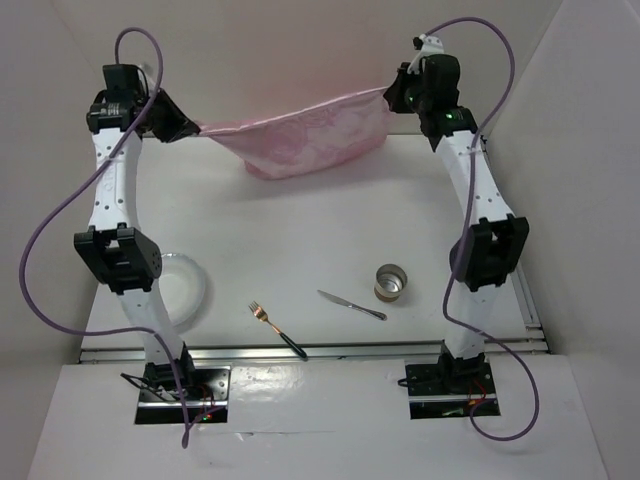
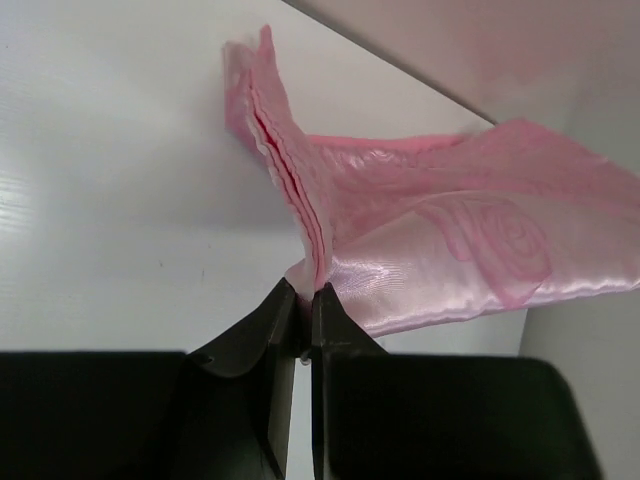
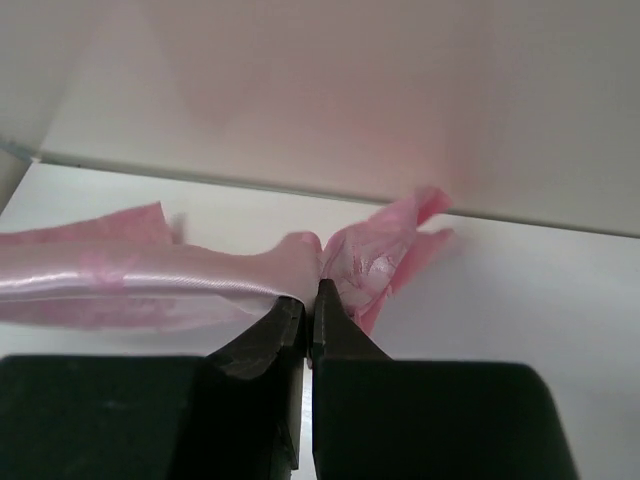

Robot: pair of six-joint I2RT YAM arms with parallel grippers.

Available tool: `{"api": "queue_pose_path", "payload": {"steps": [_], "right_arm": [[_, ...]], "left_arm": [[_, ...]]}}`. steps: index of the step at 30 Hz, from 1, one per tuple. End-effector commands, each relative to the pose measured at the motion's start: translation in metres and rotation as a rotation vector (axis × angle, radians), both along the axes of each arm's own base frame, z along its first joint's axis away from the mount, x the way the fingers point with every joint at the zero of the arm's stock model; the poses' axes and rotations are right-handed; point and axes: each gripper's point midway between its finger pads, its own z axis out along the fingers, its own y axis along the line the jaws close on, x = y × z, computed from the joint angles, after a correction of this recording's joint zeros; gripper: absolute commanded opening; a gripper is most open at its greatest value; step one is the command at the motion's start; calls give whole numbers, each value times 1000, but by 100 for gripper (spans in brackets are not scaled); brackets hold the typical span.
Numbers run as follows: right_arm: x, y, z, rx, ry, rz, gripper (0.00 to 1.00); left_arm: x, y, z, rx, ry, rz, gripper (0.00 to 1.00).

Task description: Set the dinner table for one person

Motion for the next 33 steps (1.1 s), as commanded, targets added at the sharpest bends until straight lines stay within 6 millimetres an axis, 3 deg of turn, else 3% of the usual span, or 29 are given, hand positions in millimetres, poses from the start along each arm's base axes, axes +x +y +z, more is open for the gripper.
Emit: {"api": "queue_pose_path", "payload": {"steps": [1, 2, 3, 4, 5, 7, 9, 10, 12, 13, 17, 21, 25, 27, 28, 31, 32, 33], "right_arm": [[-48, -10, 80, -65, -188, -46, 0], [-55, -11, 63, -73, -147, -44, 0], [-64, -15, 68, -75, -153, -58, 0], [-81, -21, 89, -78, -192, -71, 0], [-89, -22, 82, -82, -172, -70, 0], [-116, -30, 104, -102, -211, -80, 0], [-132, -37, 107, -139, -214, -87, 0], [-149, -44, 128, -144, -257, -109, 0], [-164, -47, 128, -170, -252, -105, 0], [-178, -48, 141, -172, -282, -97, 0], [-210, -47, 149, -197, -314, -49, 0], [-209, -48, 136, -227, -289, -44, 0], [-182, -48, 121, -214, -266, -54, 0], [-161, -44, 106, -218, -245, -52, 0], [-145, -46, 102, -219, -247, -61, 0], [-120, -56, 117, -187, -285, -102, 0], [-101, -56, 108, -187, -279, -96, 0], [-94, -55, 122, -172, -314, -101, 0]], "left_arm": [[-21, 9, 82, -33, -217, 5, 0], [-33, 6, 99, -46, -254, -7, 0], [-38, 14, 105, -44, -270, 5, 0], [-41, 16, 109, -57, -283, 11, 0], [-52, 15, 122, -62, -308, 13, 0], [-61, 18, 133, -58, -333, 17, 0], [-70, 21, 147, -51, -367, 20, 0], [-79, 22, 158, -55, -390, 24, 0], [-87, 22, 167, -58, -417, 25, 0], [-95, 20, 176, -50, -442, 23, 0], [-97, 13, 177, -71, -449, -8, 0], [-84, 16, 162, -88, -411, -14, 0], [-58, 8, 135, -110, -352, -38, 0], [-47, 5, 130, -113, -349, -50, 0], [-37, 1, 119, -122, -324, -61, 0], [-22, -3, 119, -121, -345, -97, 0], [-10, -2, 103, -140, -314, -111, 0], [-5, -3, 113, -136, -347, -127, 0]]}}
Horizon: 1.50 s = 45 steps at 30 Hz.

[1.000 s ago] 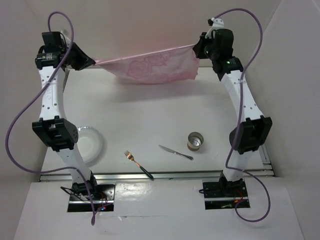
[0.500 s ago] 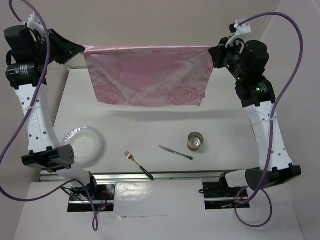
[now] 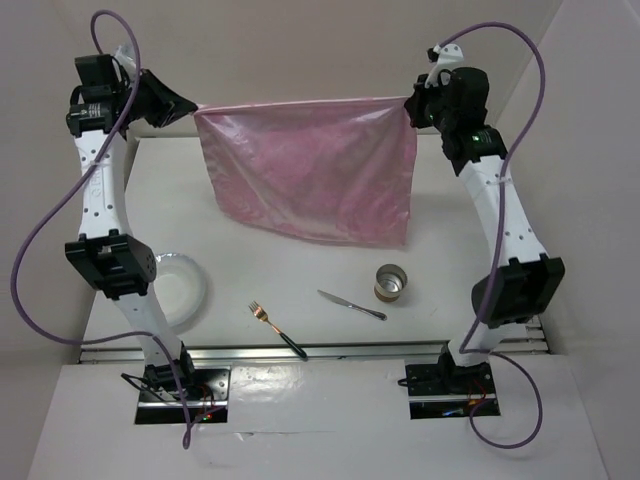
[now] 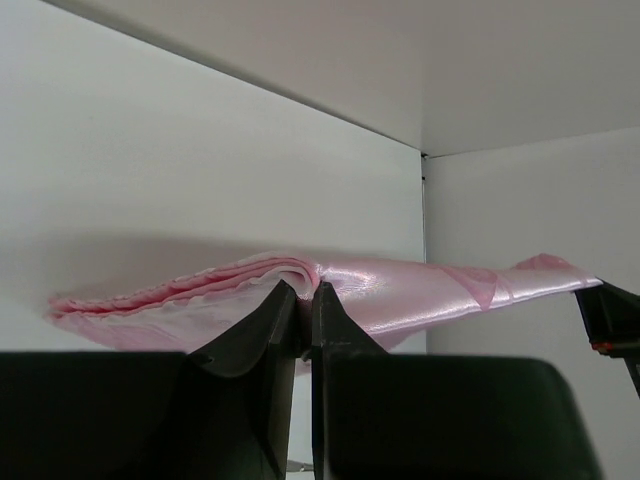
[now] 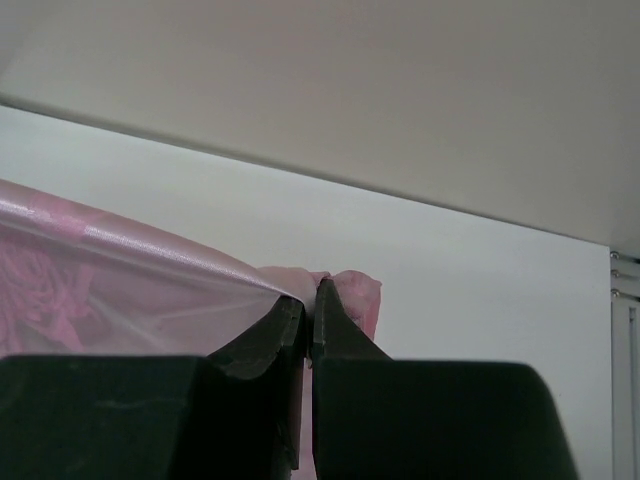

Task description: Set the dinner table for one person

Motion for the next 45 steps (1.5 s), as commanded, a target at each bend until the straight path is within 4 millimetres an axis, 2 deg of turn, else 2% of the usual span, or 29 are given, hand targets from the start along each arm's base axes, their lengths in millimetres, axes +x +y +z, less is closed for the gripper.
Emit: {"api": "queue_pose_path", "payload": {"steps": [1, 2, 4, 6, 7, 12, 13, 14, 15, 16, 18, 19, 20, 22, 23, 25, 26, 27, 28, 29, 30, 31, 32, 35, 38, 42, 43, 44, 45], "right_arm": [[32, -22, 66, 37, -209, -81, 0], [53, -25, 50, 33, -185, -91, 0], [64, -23, 71, 69, -236, -92, 0], [83, -26, 65, 79, -235, -90, 0], [83, -26, 84, 85, -279, -88, 0], [75, -31, 96, 89, -320, -93, 0], [78, -34, 71, 82, -271, -92, 0], [76, -34, 60, 79, -245, -92, 0], [65, -37, 68, 82, -272, -105, 0], [65, -37, 31, 73, -200, -107, 0], [57, -42, 9, 80, -152, -119, 0], [45, -39, 9, 96, -147, -105, 0], [41, -39, -27, 99, -70, -109, 0], [22, -38, -40, 122, -36, -105, 0], [13, -37, -74, 136, 38, -113, 0], [-7, -34, -85, 170, 73, -102, 0], [-18, -34, -113, 180, 144, -112, 0], [-31, -32, -118, 201, 170, -108, 2], [-40, -27, -127, 229, 206, -92, 21], [-53, -19, -156, 233, 278, -85, 32], [-62, -17, -168, 234, 311, -100, 49], [-75, -20, -176, 227, 336, -134, 62], [-87, -17, -197, 225, 390, -155, 78], [-111, -32, -208, 193, 434, -244, 87], [-116, -46, -199, 174, 407, -298, 87], [-97, -28, -174, 226, 373, -221, 72], [-94, -22, -179, 238, 414, -198, 63], [-85, -11, -201, 258, 505, -154, 53], [-75, -3, -194, 287, 526, -128, 36]], "left_arm": [[22, 7, 30, 38, -140, -14, 0], [35, 10, 20, 38, -140, -14, 0], [43, 9, 28, 8, -173, -23, 0], [54, 8, 37, -9, -230, -35, 0], [57, 7, 40, -17, -244, -44, 0], [54, 15, 54, -21, -292, -31, 0], [57, 17, 37, -19, -260, -21, 0], [49, 15, 43, -17, -270, -21, 0], [46, 20, 38, -18, -260, -10, 0], [45, 20, 14, -17, -207, -13, 0], [35, 19, 9, 2, -197, -10, 0], [31, 20, -23, 4, -123, -8, 0], [24, 18, -35, -5, -90, -7, 0], [5, 13, -41, 4, -89, -11, 0], [-7, 10, -77, -1, -10, -18, 0], [-35, 12, -108, 26, 63, 4, 0], [-45, 13, -122, 38, 101, 18, 0], [-59, 11, -137, 31, 155, 28, 2], [-77, 8, -171, 19, 247, 27, 15], [-91, 6, -182, 21, 291, 42, 27], [-103, 5, -196, 15, 341, 48, 40], [-117, 8, -209, 6, 395, 68, 67], [-131, 8, -227, 4, 456, 94, 76], [-136, 17, -206, 23, 404, 134, 96], [-122, 28, -170, 77, 329, 170, 96], [-96, 18, -166, 130, 309, 114, 80], [-92, 13, -172, 139, 329, 103, 67], [-83, 0, -183, 160, 369, 61, 59], [-80, -6, -194, 190, 396, 39, 51]]}}
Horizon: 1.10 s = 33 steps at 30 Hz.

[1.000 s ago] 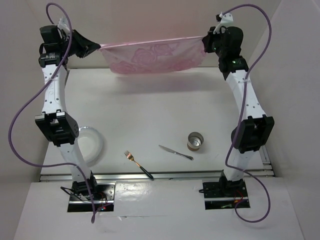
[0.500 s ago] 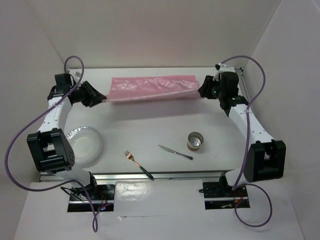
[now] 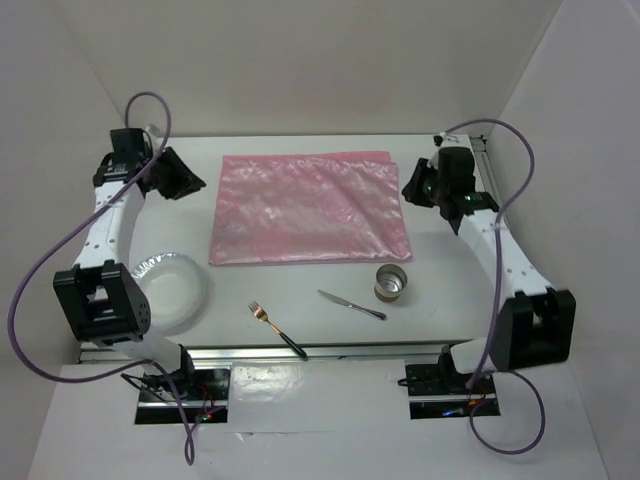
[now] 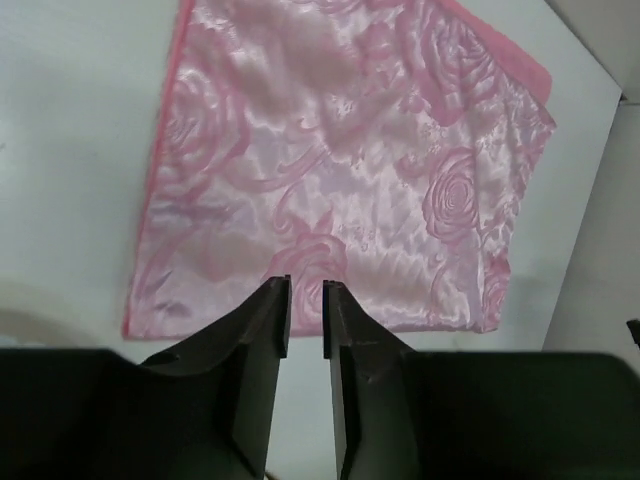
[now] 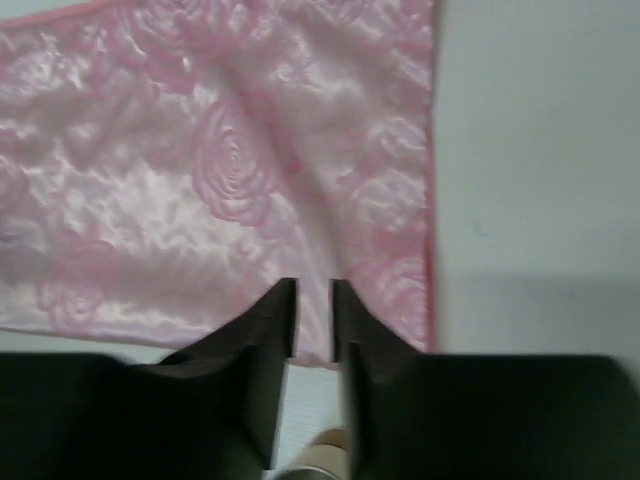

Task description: Set the dinner table for one person

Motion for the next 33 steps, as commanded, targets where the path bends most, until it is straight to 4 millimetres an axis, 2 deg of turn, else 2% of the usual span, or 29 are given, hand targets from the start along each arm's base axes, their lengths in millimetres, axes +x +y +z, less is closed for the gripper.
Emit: {"api": "queue_pose_path", "payload": {"steps": [1, 2, 3, 4, 5, 6, 7, 9, 11, 14, 17, 21, 24, 28, 33], "right_arm": [[24, 27, -33, 101, 175, 86, 25], [30, 42, -29, 151, 192, 155, 7], [30, 50, -43, 162, 250, 177, 0], [28, 51, -59, 167, 310, 180, 0], [29, 58, -82, 197, 378, 196, 0], [28, 62, -92, 204, 408, 194, 0], [27, 67, -105, 224, 437, 213, 0], [25, 72, -116, 237, 467, 204, 1], [23, 68, -135, 224, 510, 169, 1], [12, 62, -159, 221, 579, 107, 1], [2, 58, -183, 211, 654, 67, 1], [-19, 50, -206, 212, 753, -31, 0], [-29, 48, -214, 215, 803, -73, 0], [-54, 41, -233, 177, 880, -131, 0], [-73, 37, -232, 160, 891, -157, 0]], "left_arm": [[12, -32, -41, 64, 123, -107, 33], [20, -33, -62, 79, 183, -107, 20], [20, -40, -75, 76, 215, -125, 12], [21, -45, -84, 83, 245, -134, 0], [21, -57, -94, 77, 277, -156, 0], [20, -64, -113, 74, 322, -175, 0], [18, -77, -120, 86, 339, -206, 0], [13, -84, -139, 111, 381, -207, 0], [4, -91, -159, 116, 429, -216, 0], [-6, -94, -174, 111, 467, -219, 0], [-7, -91, -186, 122, 488, -198, 0], [-17, -89, -202, 124, 540, -188, 0], [-18, -89, -206, 124, 549, -188, 0], [-22, -88, -212, 132, 568, -185, 0], [-35, -87, -216, 131, 592, -186, 0]]}}
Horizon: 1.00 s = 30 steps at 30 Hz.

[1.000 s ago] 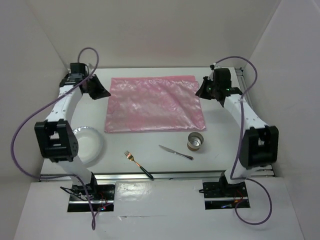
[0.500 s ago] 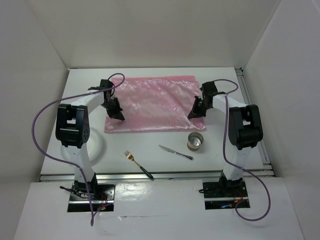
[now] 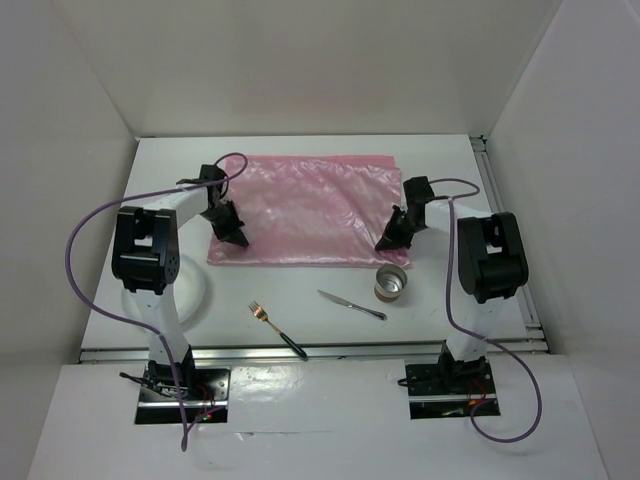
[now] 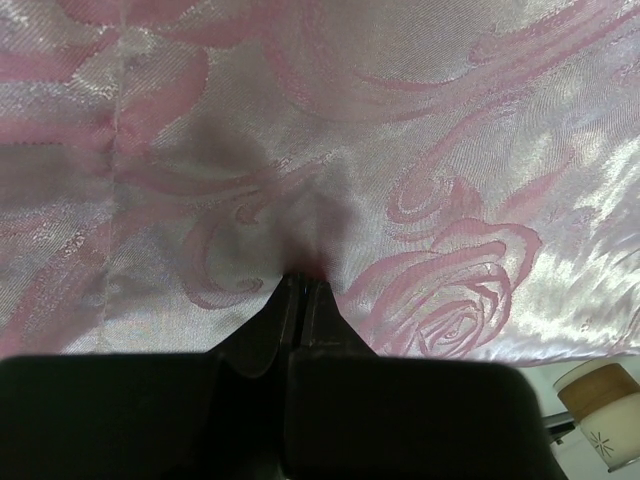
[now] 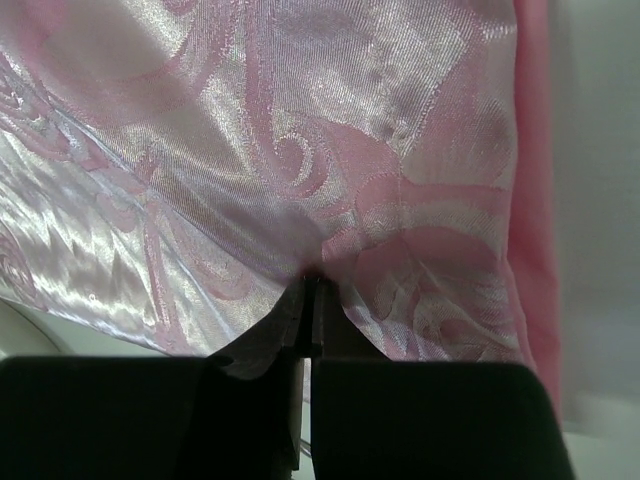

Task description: Set the dinner table for one person

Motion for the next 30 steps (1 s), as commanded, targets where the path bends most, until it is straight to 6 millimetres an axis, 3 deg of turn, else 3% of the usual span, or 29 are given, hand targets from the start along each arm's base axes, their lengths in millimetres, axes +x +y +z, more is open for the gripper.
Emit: {"api": "queue_pose_path", "payload": {"steps": [1, 3, 4, 15, 20, 22, 25, 26, 27, 29, 30], "right_arm": [[-62, -22, -39, -146, 197, -20, 0], [-58, -26, -33, -164, 168, -45, 0], [-65, -28, -35, -175, 179, -47, 0], [-39, -33, -18, -211, 102, -48, 0], [-28, -28, -1, -182, 40, -38, 2], [-17, -22, 20, -157, -28, -7, 6], [-8, -15, 59, -130, -150, 23, 19], [0, -14, 75, -122, -196, 20, 26], [4, -13, 87, -120, -233, 25, 42], [13, -19, 117, -149, -305, 8, 42], [12, -22, 123, -162, -307, 1, 42]], "left_arm": [[-19, 6, -15, 26, 60, 10, 0], [-24, 6, -16, 27, 67, 10, 0], [-26, 6, -16, 26, 63, 10, 0], [-50, 6, -16, 19, 82, 8, 0], [-39, 8, -3, 34, 39, 12, 0], [-26, 9, 13, 40, -4, 15, 2], [-5, 10, 47, 50, -96, 4, 7], [-2, 12, 54, 61, -109, 7, 17], [-1, 13, 62, 63, -122, -1, 22], [10, 12, 83, 81, -185, -9, 30], [7, 12, 87, 82, -170, -10, 34]]}}
